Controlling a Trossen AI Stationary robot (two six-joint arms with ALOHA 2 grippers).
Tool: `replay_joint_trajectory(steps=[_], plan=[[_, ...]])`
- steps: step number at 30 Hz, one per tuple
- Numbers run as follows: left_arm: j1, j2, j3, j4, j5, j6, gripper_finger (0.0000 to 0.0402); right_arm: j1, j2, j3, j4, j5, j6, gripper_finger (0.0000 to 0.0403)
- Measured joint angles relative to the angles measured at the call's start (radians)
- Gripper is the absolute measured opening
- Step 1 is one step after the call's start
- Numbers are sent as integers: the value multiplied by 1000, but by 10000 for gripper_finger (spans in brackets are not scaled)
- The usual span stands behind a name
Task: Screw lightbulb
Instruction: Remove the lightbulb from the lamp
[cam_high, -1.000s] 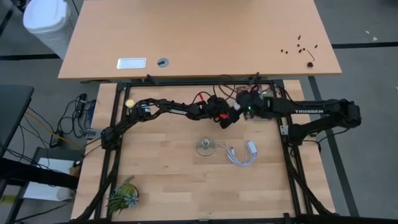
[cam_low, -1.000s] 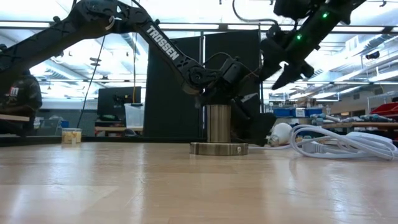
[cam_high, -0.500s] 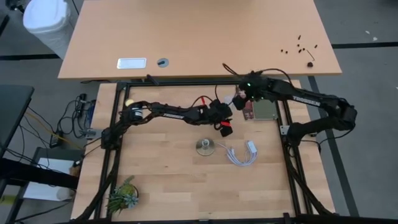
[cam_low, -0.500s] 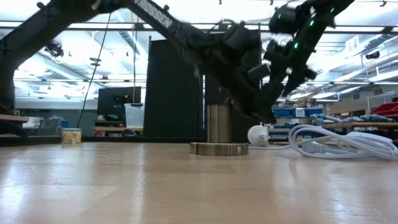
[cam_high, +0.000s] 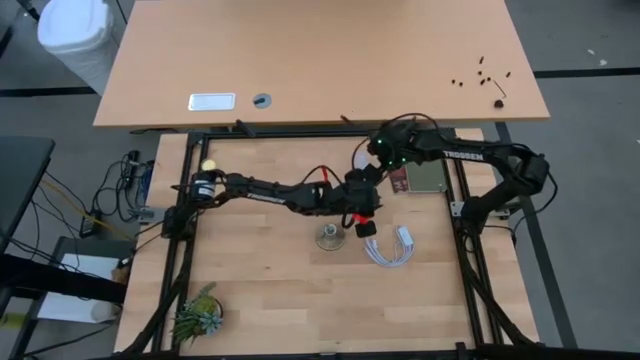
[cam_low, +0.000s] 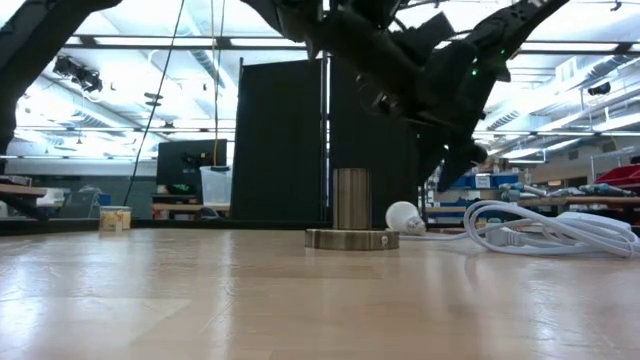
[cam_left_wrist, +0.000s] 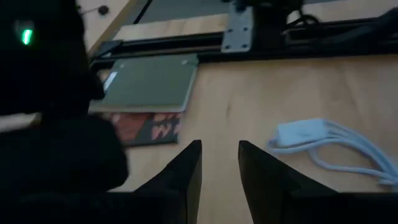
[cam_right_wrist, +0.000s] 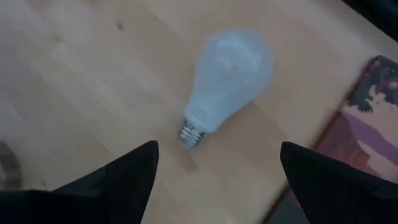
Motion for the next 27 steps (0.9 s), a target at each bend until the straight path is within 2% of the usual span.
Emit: replay_joint_trajectory(steps=[5,9,14,17,19,25,27], plan=[[-85,0,0,94,-19,40,110,50,48,0,-1,99,37,346],[-155,0,-1,230,-66,130,110,82,79,0,8,117,71,346],[-210,-3,-126,645,-53,236,110,129,105,0,25,173,97,346],[-223,-3,-222,837,-63,242,110,146,104,0,69,179,123,346],[-219,-11,-289,904,-112,233,110,150,104,0,70,184,137,346],[-223,-135,-486,942,-382,221,110,151,134,0,87,228,195,346],[-228,-193,-553,947,-412,214,110,153,158,0,105,236,210,346]])
